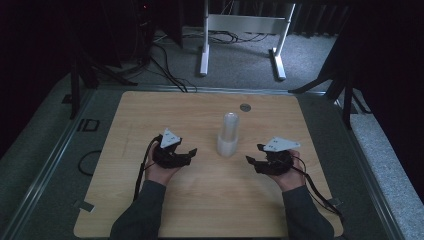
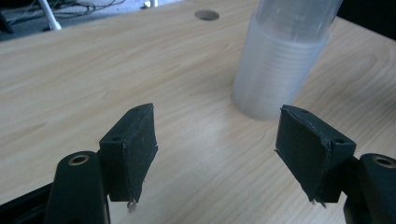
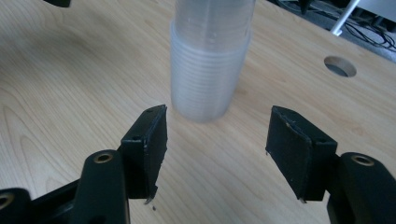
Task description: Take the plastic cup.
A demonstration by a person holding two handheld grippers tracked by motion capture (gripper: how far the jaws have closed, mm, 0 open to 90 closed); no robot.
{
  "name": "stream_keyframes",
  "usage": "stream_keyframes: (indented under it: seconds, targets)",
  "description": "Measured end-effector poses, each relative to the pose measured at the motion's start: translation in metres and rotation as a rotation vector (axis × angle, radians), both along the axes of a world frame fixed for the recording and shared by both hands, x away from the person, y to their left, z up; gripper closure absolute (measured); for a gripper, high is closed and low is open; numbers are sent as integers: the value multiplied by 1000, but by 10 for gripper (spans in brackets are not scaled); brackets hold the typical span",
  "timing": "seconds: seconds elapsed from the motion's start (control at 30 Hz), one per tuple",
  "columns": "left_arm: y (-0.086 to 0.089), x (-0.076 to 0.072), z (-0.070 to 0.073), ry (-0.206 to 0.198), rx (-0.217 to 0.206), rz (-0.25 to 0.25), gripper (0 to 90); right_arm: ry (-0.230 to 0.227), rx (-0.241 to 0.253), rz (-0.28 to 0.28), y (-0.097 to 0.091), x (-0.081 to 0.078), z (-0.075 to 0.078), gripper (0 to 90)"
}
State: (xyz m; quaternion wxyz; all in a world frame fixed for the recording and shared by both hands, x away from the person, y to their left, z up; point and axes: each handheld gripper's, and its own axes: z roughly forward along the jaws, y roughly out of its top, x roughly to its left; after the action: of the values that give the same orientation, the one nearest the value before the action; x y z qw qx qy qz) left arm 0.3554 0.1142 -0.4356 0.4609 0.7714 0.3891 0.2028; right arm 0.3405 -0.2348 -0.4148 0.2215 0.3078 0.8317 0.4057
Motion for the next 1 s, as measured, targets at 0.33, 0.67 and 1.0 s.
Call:
stream_keyframes:
  seconds: [0.33,0.67,1.0]
  targets:
    - [-22,16,9,-20,-8,-39,287,-26,19,8,9,8,13,392]
    - [-45,29,9,-31,-9,-72,287,-48,61,4,13,20,28,375]
    - [-60,36,4,-35,-29,-116,284,-69,80,9,17,32,45,353]
